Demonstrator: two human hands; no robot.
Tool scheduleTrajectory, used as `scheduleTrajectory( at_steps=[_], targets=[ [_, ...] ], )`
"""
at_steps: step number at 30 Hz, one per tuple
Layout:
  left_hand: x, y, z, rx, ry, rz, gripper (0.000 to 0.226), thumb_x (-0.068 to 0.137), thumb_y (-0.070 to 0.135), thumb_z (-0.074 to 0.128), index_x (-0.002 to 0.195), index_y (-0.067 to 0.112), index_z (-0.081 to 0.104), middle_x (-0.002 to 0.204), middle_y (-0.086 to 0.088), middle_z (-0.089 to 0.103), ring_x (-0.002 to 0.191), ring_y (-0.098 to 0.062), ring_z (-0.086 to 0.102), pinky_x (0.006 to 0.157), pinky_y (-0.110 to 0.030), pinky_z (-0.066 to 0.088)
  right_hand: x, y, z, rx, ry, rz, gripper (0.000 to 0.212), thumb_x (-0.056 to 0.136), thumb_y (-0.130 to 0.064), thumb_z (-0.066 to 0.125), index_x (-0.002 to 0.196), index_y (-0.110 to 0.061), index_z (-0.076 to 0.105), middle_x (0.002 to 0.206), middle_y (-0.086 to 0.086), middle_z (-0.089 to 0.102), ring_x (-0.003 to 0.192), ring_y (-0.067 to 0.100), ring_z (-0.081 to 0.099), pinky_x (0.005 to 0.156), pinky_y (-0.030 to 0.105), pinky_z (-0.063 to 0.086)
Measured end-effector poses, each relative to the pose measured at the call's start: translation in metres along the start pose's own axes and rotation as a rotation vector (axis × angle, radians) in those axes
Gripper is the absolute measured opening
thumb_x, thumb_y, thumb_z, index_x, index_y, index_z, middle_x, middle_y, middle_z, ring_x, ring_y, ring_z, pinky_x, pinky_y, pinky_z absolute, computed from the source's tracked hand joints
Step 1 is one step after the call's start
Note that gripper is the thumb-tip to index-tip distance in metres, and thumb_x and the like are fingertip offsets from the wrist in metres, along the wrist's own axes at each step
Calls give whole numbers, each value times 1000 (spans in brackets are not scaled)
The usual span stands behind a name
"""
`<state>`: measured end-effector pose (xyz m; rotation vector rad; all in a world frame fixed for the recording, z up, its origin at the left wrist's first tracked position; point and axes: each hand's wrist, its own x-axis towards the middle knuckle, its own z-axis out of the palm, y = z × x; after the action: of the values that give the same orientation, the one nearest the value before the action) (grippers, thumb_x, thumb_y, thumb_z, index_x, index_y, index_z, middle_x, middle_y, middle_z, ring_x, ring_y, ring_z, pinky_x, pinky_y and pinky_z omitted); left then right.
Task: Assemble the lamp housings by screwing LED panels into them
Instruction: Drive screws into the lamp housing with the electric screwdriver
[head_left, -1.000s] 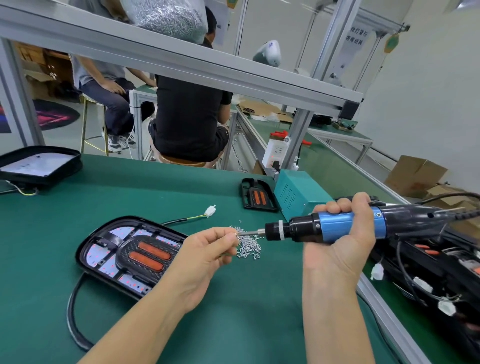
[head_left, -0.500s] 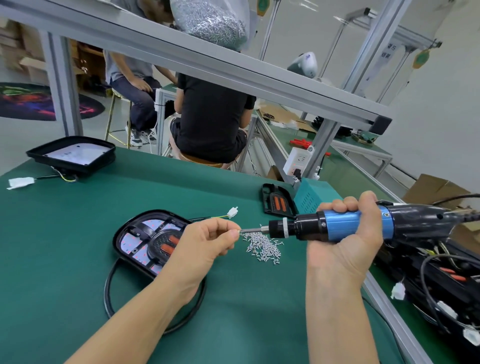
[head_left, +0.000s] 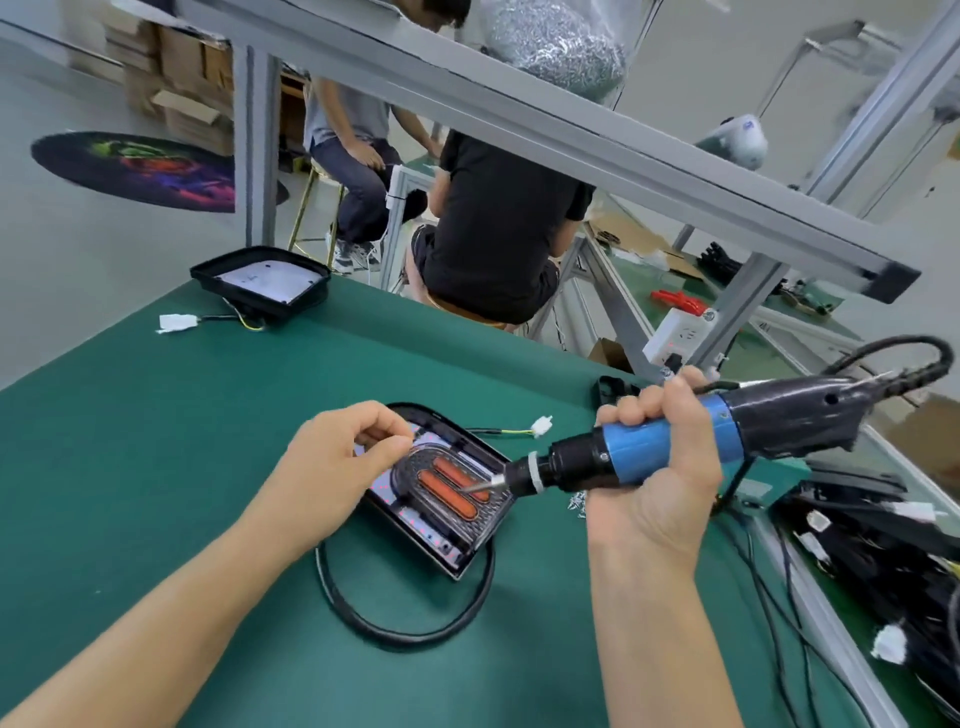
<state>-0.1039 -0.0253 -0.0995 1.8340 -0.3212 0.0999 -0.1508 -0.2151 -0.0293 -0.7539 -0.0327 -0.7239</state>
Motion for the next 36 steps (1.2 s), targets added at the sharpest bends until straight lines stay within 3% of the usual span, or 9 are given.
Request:
scheduleTrajectory(
  at_steps=[4,8,11,15,23,27,29,33,36],
  targets=[
    [-14,-15,3,204,-2,77,18,88,17,62,77,30,62,70,18,60,70,2,52,67,-14,38,-13,10,-5,-153,-36,-31,22,75,-10,59,95,-19,54,55,-7,47,50,9,47,61,22,47],
    [-22,-23,15,320,-40,169,12,90,18,60,82,26,62,80,13,61,81,-6,53,79,-27,40,-20,15,-12,-262,-43,-74,26,75,-9,58,98,-15,49,53,-7,47,51,11,47,63,24,45],
    [-21,-25,19,375,-68,234,10,90,14,60,82,20,62,76,15,61,79,-12,54,79,-27,36,-21,18,-15,-282,-66,-75,24,75,-8,58,97,-15,49,53,-7,48,51,11,47,64,25,44],
    [-20,-29,20,388,-67,236,11,92,16,59,83,23,60,78,15,63,79,-12,56,87,-25,32,-23,22,-16,-302,-90,-86,19,77,-5,57,90,-15,49,53,-7,49,50,11,49,62,24,46],
    [-18,-31,20,372,-68,202,13,92,17,59,81,26,60,78,12,67,76,-10,57,87,-22,32,-27,22,-17,-348,-113,-93,23,76,-1,59,75,-23,54,55,-6,49,51,12,50,61,23,47],
    [-19,-30,20,355,-66,182,12,92,17,59,82,24,61,77,11,67,76,-12,58,87,-13,30,-26,22,-15,-361,-109,-72,28,75,1,59,70,-27,58,58,-6,49,51,12,50,59,23,47],
    [-19,-29,20,346,-69,176,12,92,17,59,82,23,62,76,11,67,77,-13,58,86,-19,34,-26,22,-17,-362,-107,-70,28,75,0,60,70,-27,59,59,-6,49,51,12,50,58,23,47],
    [-19,-26,19,341,-76,166,13,92,16,59,81,22,63,75,11,67,76,-11,58,84,-27,38,-29,20,-18,-358,-87,-90,22,77,-4,61,91,-22,57,58,-5,51,54,13,50,63,24,47],
    [-19,-24,18,354,-80,155,13,92,16,58,81,23,63,76,11,66,77,-13,59,84,-28,39,-27,9,-18,-246,51,-80,33,76,-5,66,104,-17,53,55,-7,49,52,9,48,61,20,44]
  ],
)
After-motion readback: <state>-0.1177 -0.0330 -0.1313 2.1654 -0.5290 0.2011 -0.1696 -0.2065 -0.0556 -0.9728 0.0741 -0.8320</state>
